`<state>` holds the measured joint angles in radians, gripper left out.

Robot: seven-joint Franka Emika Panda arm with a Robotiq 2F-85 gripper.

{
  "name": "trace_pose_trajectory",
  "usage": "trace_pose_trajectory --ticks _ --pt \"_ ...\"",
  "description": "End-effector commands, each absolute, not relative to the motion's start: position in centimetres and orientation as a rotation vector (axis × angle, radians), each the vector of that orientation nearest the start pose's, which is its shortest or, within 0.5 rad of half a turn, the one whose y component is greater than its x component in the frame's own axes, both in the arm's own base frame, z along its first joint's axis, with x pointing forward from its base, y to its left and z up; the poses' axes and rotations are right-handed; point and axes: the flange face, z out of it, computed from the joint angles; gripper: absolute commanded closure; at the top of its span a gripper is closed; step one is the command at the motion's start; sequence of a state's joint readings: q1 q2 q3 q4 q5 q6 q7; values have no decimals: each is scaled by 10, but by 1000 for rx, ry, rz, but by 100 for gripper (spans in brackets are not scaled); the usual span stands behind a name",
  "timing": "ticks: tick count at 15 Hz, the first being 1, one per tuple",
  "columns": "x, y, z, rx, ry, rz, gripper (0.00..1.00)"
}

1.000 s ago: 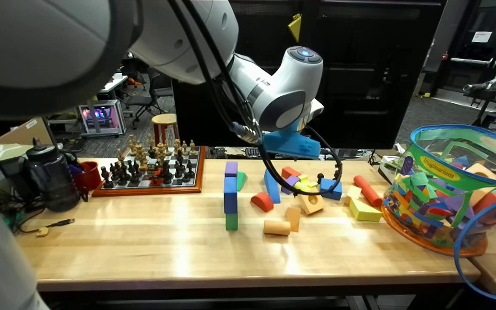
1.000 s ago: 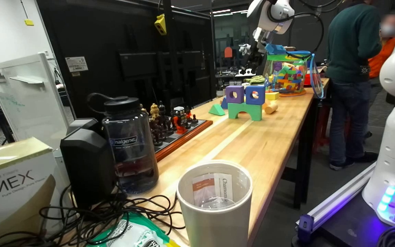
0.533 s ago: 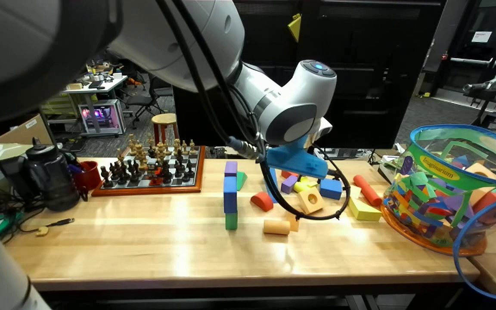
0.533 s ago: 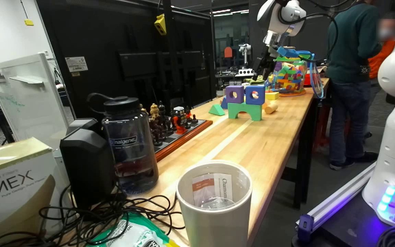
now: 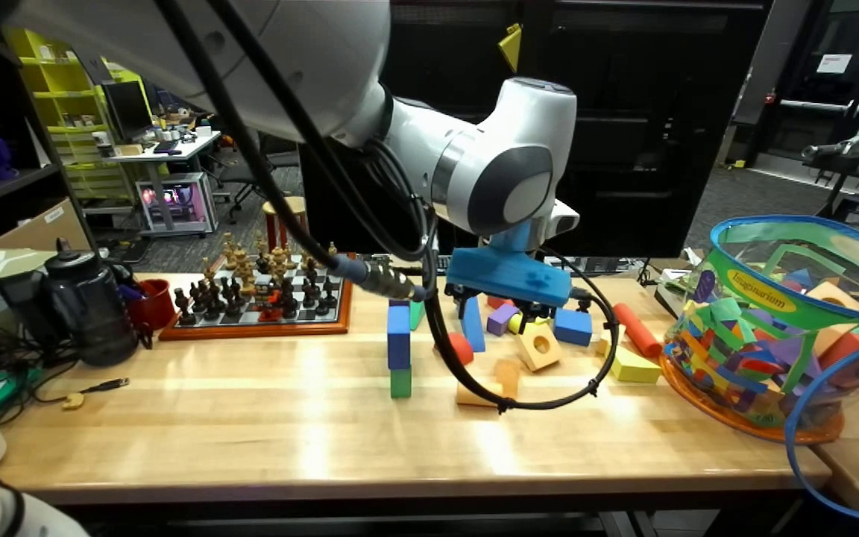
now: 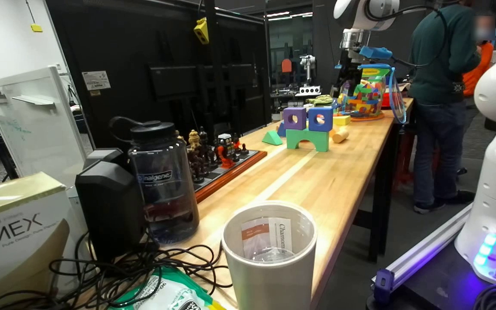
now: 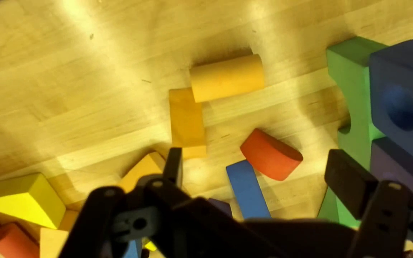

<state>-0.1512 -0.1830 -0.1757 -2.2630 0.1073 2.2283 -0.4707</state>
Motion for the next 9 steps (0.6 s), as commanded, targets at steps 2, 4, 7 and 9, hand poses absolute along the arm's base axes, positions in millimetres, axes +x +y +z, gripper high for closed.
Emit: trace_pose_trajectory --ticks 2,4,7,9 --pt "475 -145 470 -3107 -110 -155 0" --pt "481 -140 477 -3105 -113 -126 0" --pt "497 -135 490 -3101 -128 -90 0" --pt "509 -136 498 -3095 -140 -70 0"
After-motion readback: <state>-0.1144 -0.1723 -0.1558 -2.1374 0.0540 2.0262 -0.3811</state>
